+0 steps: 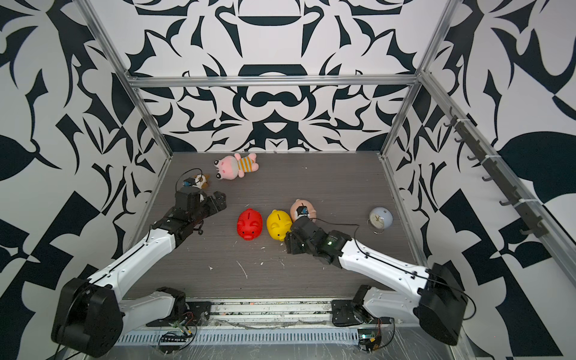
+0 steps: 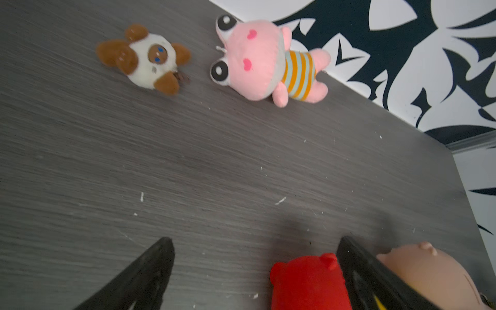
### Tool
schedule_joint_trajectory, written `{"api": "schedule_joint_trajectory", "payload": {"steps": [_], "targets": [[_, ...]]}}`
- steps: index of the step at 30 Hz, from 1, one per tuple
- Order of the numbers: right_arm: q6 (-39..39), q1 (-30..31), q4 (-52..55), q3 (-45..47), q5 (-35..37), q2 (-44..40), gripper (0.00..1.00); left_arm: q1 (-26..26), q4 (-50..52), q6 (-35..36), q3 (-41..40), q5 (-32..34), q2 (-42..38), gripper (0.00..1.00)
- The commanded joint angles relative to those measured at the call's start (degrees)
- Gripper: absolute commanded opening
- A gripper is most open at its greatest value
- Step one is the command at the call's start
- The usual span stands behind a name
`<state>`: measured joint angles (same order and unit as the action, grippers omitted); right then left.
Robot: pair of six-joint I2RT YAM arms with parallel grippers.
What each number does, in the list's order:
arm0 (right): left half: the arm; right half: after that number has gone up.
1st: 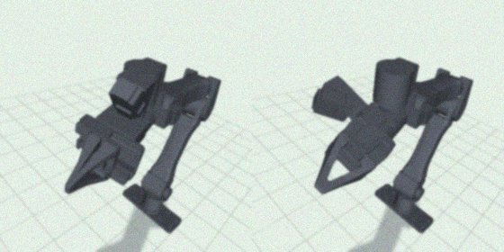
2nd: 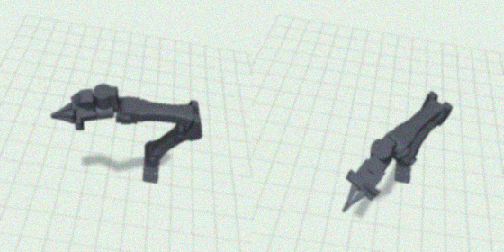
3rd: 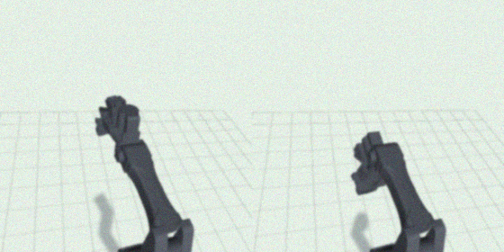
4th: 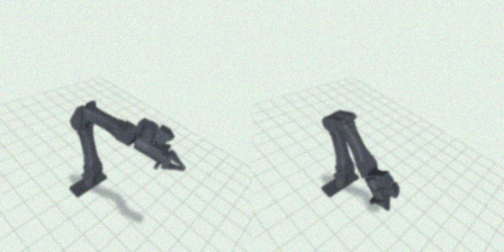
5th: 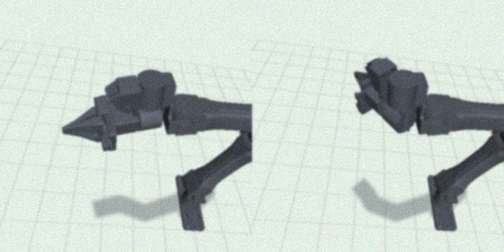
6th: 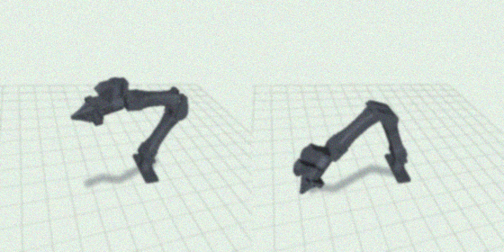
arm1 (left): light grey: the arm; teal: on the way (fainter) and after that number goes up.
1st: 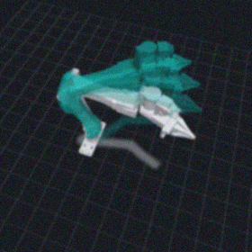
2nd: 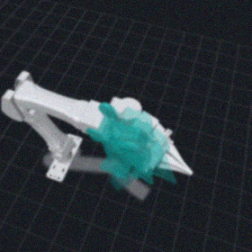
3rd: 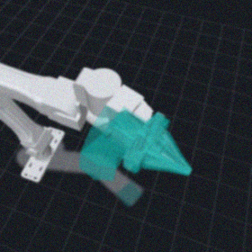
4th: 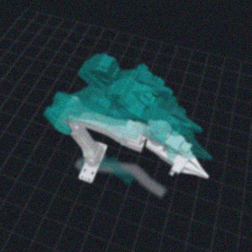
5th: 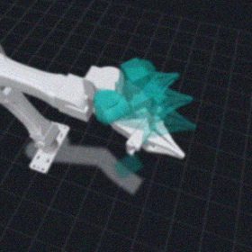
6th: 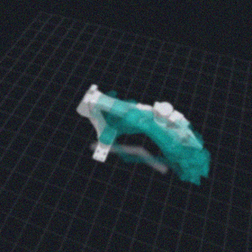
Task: Open piggy banks
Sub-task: Move the piggy bank to the center of the board.
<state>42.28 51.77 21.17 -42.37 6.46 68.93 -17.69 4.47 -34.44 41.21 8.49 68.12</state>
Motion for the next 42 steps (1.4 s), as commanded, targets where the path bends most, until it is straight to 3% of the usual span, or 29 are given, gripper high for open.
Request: {"api": "schedule_joint_trajectory", "payload": {"steps": [1, 5, 13, 20, 27, 29, 31, 35, 42], "targets": [[5.58, 1.14, -10.12, -2.79, -3.53, 6.70, 0.68, -0.44, 2.42, -1.29, 2.59, -2.49, 1.04, 0.99], [5.24, 1.32, -15.23, -6.17, -1.66, 13.69, 0.68, -2.00, 6.16, 0.08, 4.65, -0.58, 1.32, 1.00], [11.22, -0.65, -19.34, -11.71, 9.79, 24.04, 0.65, -3.80, 12.07, -0.23, 5.32, 3.72, 0.53, 0.99], [5.93, -8.16, -29.19, -19.02, 8.03, 33.55, 0.64, -4.93, 13.96, -0.79, 6.13, 2.11, 0.04, 0.99], [-1.50, -10.63, -27.33, -26.01, 0.66, 36.63, 0.64, -7.41, 14.08, -5.03, 6.16, -1.84, -0.57, 0.99], [-2.24, -10.52, -25.15, -25.63, -1.11, 35.49, 0.59, -8.03, 13.94, -6.70, 5.61, -3.24, -0.68, 0.99], [-2.40, -10.32, -23.00, -24.77, -4.47, 34.26, 0.53, -8.77, 12.21, -8.40, 4.41, -5.79, -0.88, 0.99], [-2.12, -7.79, -18.26, -22.34, -4.44, 31.45, 0.53, -11.95, 6.45, -10.73, 2.11, -6.59, -0.17, 0.99], [2.25, -5.57, -18.26, -17.80, -1.60, 29.69, 0.53, -19.60, -12.37, -15.86, -4.14, 3.40, 6.23, 0.99]]}}
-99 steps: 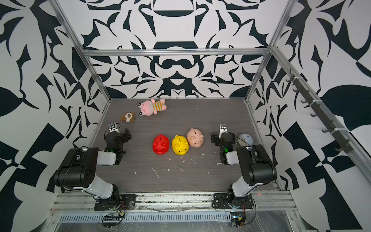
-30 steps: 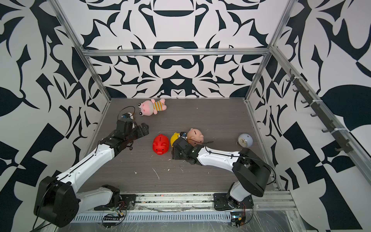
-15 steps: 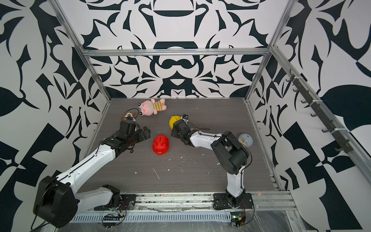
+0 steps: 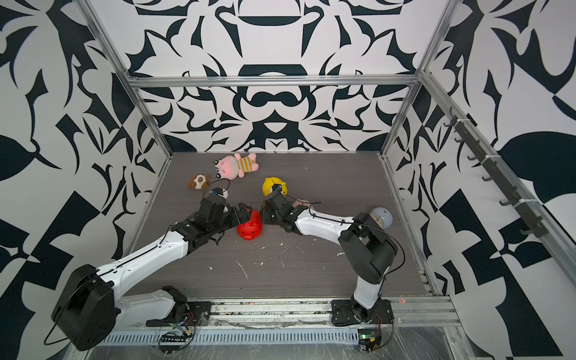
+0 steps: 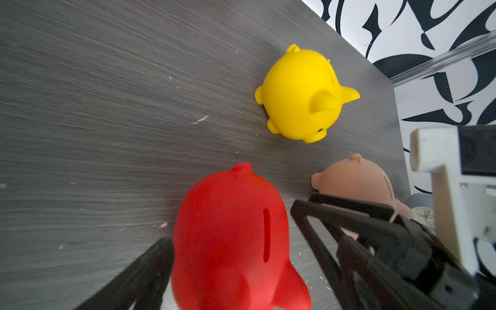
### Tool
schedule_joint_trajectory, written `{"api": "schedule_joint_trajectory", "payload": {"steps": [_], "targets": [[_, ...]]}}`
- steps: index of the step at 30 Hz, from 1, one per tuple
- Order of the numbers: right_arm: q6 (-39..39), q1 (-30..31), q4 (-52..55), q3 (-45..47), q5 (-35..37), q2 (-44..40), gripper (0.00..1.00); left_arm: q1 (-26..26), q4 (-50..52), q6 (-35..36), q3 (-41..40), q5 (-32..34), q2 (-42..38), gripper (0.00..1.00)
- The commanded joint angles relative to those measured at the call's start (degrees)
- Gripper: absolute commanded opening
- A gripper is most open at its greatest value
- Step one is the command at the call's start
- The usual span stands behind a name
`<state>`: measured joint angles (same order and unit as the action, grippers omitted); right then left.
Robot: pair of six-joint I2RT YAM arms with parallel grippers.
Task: Open piggy banks
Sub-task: Adjust the piggy bank at the center of the board.
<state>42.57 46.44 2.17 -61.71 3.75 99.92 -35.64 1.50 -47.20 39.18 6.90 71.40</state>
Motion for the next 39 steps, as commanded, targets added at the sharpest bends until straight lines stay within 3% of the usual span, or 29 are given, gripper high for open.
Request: {"api": "schedule_joint_trajectory", "payload": {"steps": [1, 5, 11, 16, 25, 32, 36, 39], "targets": [[2.08, -0.28, 0.60, 1.84, 1.49, -1.26, 0.53, -2.58, -10.58, -3.56, -2.50, 7.36, 3.99, 0.99], [2.33, -0.29, -0.67, 2.21, 1.26, -0.89, 0.53, -3.82, -12.13, -4.48, -3.95, 11.94, 5.76, 0.99], [3.52, -0.28, -2.45, 3.73, 0.75, -0.51, 0.53, -3.85, -13.73, -7.34, -7.25, 13.59, 5.94, 0.99], [4.02, -0.29, -4.98, 5.57, -0.14, -1.08, 0.52, -3.68, -23.53, -9.25, -13.22, 13.99, 7.55, 0.96], [2.70, -0.29, -7.13, 6.07, -2.24, -1.15, 0.49, 3.65, -53.08, -12.08, -26.61, 4.54, 12.30, 0.82], [2.63, 0.19, -8.67, 5.51, -3.39, -0.16, 0.48, 10.93, -70.64, -14.95, -30.07, -5.04, 21.30, 0.81], [1.78, 0.41, -8.34, 5.07, -3.27, -0.24, 0.48, 13.87, -83.13, -18.45, -31.25, -8.42, 30.99, 0.84], [1.23, 0.54, -7.98, 4.89, -3.00, -0.67, 0.48, 16.63, -84.11, -20.79, -31.35, -10.30, 35.08, 0.89]]}}
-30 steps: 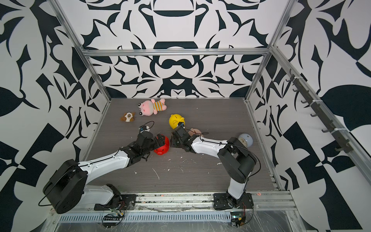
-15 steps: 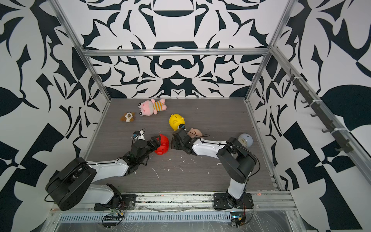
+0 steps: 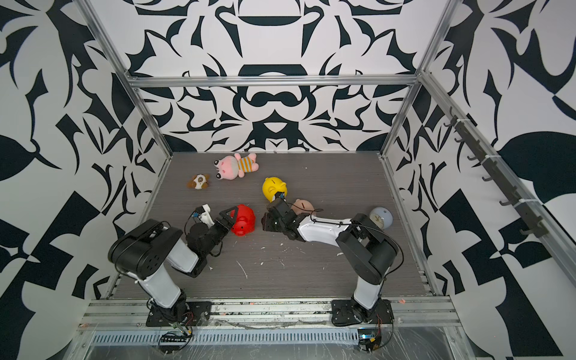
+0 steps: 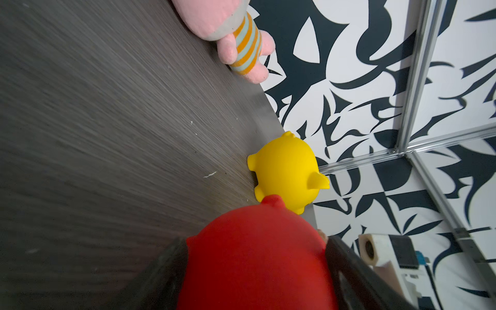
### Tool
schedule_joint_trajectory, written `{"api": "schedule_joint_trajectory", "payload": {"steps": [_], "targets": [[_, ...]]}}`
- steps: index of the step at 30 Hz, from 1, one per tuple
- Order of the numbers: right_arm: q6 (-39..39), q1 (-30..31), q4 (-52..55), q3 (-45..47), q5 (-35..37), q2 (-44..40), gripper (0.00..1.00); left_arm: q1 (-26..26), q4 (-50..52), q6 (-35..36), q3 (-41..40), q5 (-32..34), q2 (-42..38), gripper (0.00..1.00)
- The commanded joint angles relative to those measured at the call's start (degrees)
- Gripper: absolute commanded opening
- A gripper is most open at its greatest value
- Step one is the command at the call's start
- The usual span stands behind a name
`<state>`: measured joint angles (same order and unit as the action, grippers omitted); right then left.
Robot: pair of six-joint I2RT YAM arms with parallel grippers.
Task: Open piggy banks
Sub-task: Adjust the piggy bank at the center of the board.
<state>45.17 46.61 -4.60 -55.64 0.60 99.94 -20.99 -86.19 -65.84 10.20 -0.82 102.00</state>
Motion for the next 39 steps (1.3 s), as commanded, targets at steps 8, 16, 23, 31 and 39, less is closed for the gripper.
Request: {"api": "schedule_joint_trajectory", "payload": {"steps": [8, 16, 23, 31, 39], "targets": [[-2.10, 0.52, -0.67, -1.47, 0.82, -1.00, 0.48, 2.61, 9.06, -1.05, -3.96, 0.21, -1.99, 0.99], [-3.06, 0.76, -0.67, -2.29, 0.67, -0.93, 0.48, 2.62, 32.47, 1.52, -4.59, 3.37, -24.00, 0.99], [-3.20, 1.30, -1.54, -3.11, 0.06, -0.06, 0.48, 2.80, 63.01, 11.08, 1.15, 8.73, -48.51, 0.99], [-4.20, 2.03, -0.99, -5.09, -0.60, 0.87, 0.45, 3.02, 73.07, 13.84, 3.34, 11.45, -50.81, 0.99], [-5.85, 2.53, -2.32, -6.94, -3.02, 2.28, 0.41, 4.81, 72.17, 17.05, 5.13, 10.50, -47.26, 0.99]]}}
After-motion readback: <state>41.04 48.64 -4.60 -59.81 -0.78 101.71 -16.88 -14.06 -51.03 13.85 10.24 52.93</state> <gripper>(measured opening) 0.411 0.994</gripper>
